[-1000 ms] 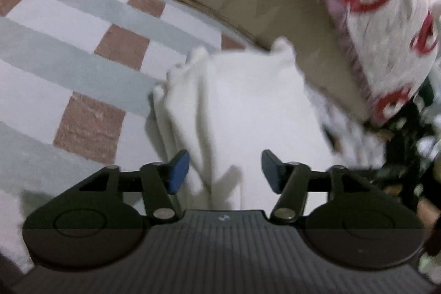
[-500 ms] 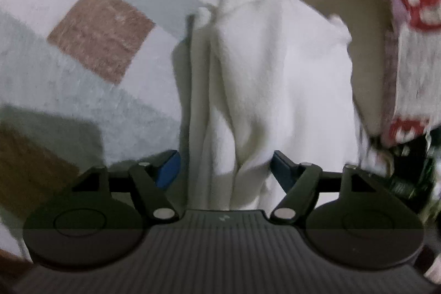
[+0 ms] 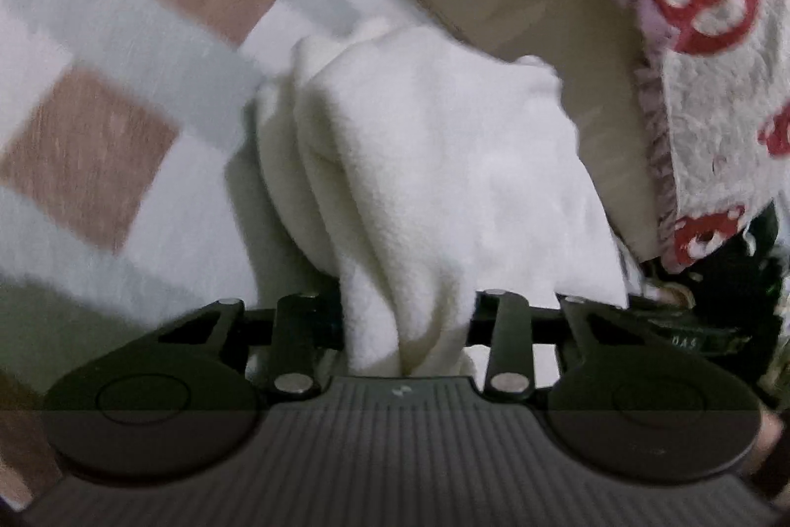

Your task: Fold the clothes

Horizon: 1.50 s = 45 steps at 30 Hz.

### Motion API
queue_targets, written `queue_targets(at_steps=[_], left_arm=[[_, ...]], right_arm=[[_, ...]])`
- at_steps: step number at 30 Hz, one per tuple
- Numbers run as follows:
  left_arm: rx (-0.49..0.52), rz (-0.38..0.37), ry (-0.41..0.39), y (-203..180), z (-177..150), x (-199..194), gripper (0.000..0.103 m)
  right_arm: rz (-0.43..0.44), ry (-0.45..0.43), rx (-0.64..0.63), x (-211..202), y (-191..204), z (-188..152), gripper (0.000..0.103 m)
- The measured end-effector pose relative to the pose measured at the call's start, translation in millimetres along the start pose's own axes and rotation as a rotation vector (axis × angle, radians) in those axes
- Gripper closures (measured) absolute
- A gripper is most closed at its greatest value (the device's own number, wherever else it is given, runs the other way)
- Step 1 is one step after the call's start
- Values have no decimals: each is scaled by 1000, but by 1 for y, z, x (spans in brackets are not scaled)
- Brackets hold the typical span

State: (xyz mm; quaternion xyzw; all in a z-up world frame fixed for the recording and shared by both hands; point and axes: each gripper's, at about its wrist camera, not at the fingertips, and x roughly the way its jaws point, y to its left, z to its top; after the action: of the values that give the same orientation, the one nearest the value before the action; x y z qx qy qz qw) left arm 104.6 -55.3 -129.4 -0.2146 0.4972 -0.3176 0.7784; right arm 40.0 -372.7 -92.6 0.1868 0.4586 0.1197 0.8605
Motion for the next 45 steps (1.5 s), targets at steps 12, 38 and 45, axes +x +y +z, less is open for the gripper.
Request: queue_targets(at_steps=[12, 38, 45], left_arm=[[149, 104, -118, -17, 41, -33, 67], [-293, -109, 71, 60, 29, -15, 23], [-91, -6, -9, 26, 37, -17, 68]], right_arm=[[-64, -107, -56, -6, 43, 35, 42], [196, 25, 385, 29, -23, -29, 15], [125, -67, 218, 37, 1, -2, 37]])
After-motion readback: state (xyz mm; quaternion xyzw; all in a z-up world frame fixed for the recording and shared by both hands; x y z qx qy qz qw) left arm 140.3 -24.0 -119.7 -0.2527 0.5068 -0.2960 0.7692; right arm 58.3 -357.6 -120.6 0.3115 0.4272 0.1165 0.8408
